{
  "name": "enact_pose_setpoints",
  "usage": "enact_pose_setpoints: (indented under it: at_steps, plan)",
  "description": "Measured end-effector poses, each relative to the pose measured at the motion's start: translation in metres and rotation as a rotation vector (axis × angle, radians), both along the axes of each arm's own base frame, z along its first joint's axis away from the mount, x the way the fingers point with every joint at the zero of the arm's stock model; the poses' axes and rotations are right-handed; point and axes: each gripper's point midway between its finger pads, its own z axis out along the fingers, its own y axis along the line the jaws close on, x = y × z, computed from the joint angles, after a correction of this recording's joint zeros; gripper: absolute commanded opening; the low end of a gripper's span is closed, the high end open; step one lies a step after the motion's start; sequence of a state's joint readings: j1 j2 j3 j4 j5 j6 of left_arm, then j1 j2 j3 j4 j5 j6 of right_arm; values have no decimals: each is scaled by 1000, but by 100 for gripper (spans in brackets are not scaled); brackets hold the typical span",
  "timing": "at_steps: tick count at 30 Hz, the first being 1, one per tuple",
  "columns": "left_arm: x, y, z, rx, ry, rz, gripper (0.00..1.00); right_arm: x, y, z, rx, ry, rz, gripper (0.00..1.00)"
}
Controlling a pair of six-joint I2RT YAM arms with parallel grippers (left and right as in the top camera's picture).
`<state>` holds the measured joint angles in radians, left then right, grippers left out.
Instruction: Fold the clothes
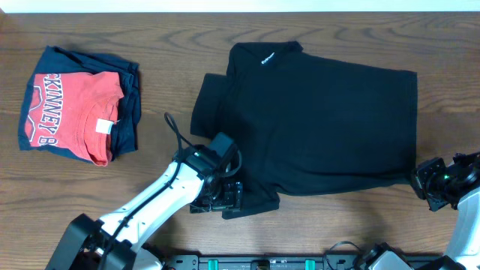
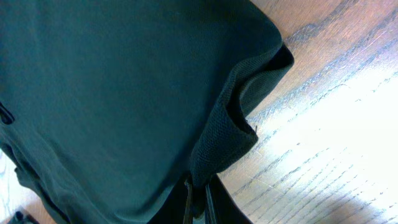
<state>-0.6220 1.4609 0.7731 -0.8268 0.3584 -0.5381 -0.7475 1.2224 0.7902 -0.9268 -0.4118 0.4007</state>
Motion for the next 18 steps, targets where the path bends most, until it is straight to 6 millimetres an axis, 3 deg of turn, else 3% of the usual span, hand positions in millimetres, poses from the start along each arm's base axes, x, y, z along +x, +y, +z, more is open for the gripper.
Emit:
enact_pose_setpoints:
  at_steps: [3, 7, 15, 18]
  plan:
    - [-8, 5, -16, 18, 30, -3, 75, 0, 0, 0, -1, -1, 0, 7]
    - [-7, -2, -25, -24, 27, -17, 72, 0, 0, 0, -2, -2, 0, 7]
    - [-1, -11, -24, -73, 3, -38, 43, 1, 0, 0, -2, -3, 0, 7]
    - [-3, -12, -23, -80, 8, -44, 19, 1, -1, 0, -2, -3, 0, 7]
